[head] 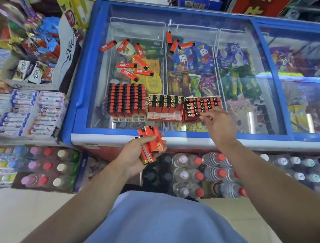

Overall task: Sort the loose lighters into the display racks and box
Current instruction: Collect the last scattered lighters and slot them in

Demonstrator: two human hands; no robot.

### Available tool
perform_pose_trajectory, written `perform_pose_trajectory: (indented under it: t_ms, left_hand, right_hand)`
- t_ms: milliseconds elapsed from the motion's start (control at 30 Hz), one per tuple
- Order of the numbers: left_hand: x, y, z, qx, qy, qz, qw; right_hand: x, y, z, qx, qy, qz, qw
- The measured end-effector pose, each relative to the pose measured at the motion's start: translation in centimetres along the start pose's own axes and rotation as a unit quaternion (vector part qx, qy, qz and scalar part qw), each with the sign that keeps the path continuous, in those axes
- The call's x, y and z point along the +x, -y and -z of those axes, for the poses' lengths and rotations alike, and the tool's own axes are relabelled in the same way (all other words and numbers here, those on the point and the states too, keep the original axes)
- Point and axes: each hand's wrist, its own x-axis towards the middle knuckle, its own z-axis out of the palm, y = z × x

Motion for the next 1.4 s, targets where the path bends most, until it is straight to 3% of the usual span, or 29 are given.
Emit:
perform_pose_trajectory:
  t_ms: [100,167,267,333,433,533,700,800,900,967,1100,1267,1400]
  left_hand:
    - [-0.1,0.0,0.2,0.009,-0.003,-0.005,1.000]
    - [-0.2,-0.1,0.2,0.023,-0.007,-0.006,1.000]
    - [-0.3,-0.2,0.3,0.062,-0.017,-0.004,0.998]
    - [-0.3,-0.3,0.5,0.091,-0.033,-0.008,0.995]
    - [-0.2,-0.9,1.5,0.103,-0.048,-0.016,0.993]
    - [-0.5,-1.5,3.0,0.109,-0.066,-0.011,0.992]
    - [-1.4,-2.4,5.4,0.093,-0.056,0.002,0.994]
    - [-1.0,-2.8,7.0,0.054,-0.081,-0.006,0.995]
    - [-0.4,-3.5,8.9,0.020,-0.126,-0.020,0.992]
    - [-0.3,-3.9,10.0,0.005,-0.142,-0.017,0.990]
    - [-0.4,-4.5,10.7,-0.004,-0.125,-0.010,0.992]
    - [-0.8,-5.8,10.8,-0.002,-0.090,-0.020,0.996]
    - [-0.8,-6.8,11.3,0.009,-0.050,-0.014,0.999]
  right_hand:
    - [-0.8,1.8,0.4,-0.014,-0.028,-0.017,0.999]
    - [-1.9,4.7,0.6,0.054,-0.011,-0.001,0.998]
    - [-3.2,10.1,0.6,0.235,0.190,-0.022,0.953]
    - [-3.3,12.6,0.1,0.239,0.282,-0.036,0.928]
    - [-2.5,14.6,-0.4,0.213,0.324,-0.068,0.919]
    - [-1.6,15.9,-0.6,0.232,0.388,-0.145,0.880]
    - [-0.7,18.3,-1.4,0.235,0.473,-0.184,0.829]
    - [0.2,19.1,-2.0,0.289,0.415,-0.201,0.839]
    - [0.8,19.5,-2.7,0.241,0.206,-0.118,0.941]
    - [0.8,19.9,-3.4,0.160,0.134,-0.034,0.977]
    - [0.2,19.8,-6.4,0.110,0.107,0.041,0.987]
    - [-0.3,19.2,-8.7,0.106,0.082,0.040,0.990]
    - [-0.5,18.9,-8.7,-0.006,0.065,0.093,0.993]
